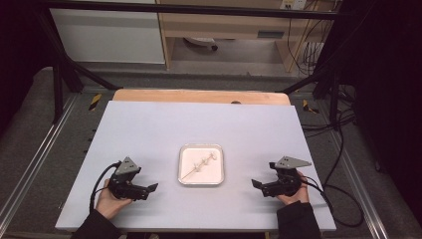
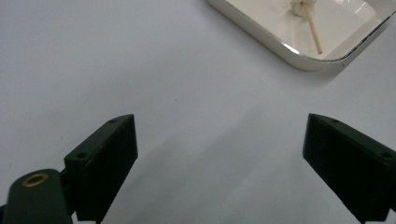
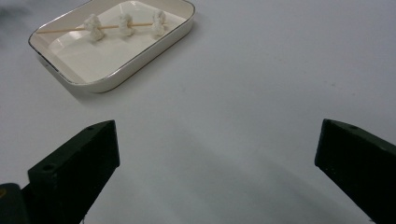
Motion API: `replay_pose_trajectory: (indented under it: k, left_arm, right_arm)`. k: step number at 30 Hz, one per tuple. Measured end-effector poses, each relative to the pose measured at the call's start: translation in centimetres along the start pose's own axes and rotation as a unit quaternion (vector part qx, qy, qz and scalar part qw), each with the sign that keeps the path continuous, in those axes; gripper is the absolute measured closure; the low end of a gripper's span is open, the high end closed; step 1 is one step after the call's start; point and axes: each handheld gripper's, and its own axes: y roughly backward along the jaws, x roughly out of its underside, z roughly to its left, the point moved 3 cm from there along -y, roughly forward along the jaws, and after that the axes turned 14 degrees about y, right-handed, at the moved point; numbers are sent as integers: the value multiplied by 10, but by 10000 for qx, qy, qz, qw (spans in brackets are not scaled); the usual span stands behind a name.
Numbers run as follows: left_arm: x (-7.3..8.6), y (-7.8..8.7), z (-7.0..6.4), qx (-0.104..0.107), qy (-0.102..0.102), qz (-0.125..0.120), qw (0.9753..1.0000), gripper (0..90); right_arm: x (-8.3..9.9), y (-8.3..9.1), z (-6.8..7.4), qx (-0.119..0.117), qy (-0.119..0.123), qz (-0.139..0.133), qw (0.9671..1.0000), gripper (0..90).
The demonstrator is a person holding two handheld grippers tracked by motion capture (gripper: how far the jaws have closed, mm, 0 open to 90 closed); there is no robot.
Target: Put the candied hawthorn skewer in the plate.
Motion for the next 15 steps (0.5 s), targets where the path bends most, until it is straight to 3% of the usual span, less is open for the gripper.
replay_pose_trajectory:
  k: [6,15]
  left_arm:
    - [7,3,10,-10,92,-78,9999,102]
    - [9,3,13,-31,95,-106,9999,103]
  right_arm:
    - [1,-1,1,-18,1,54,10000,5]
    - [4,-3,2,-53,-10,139,9999,5]
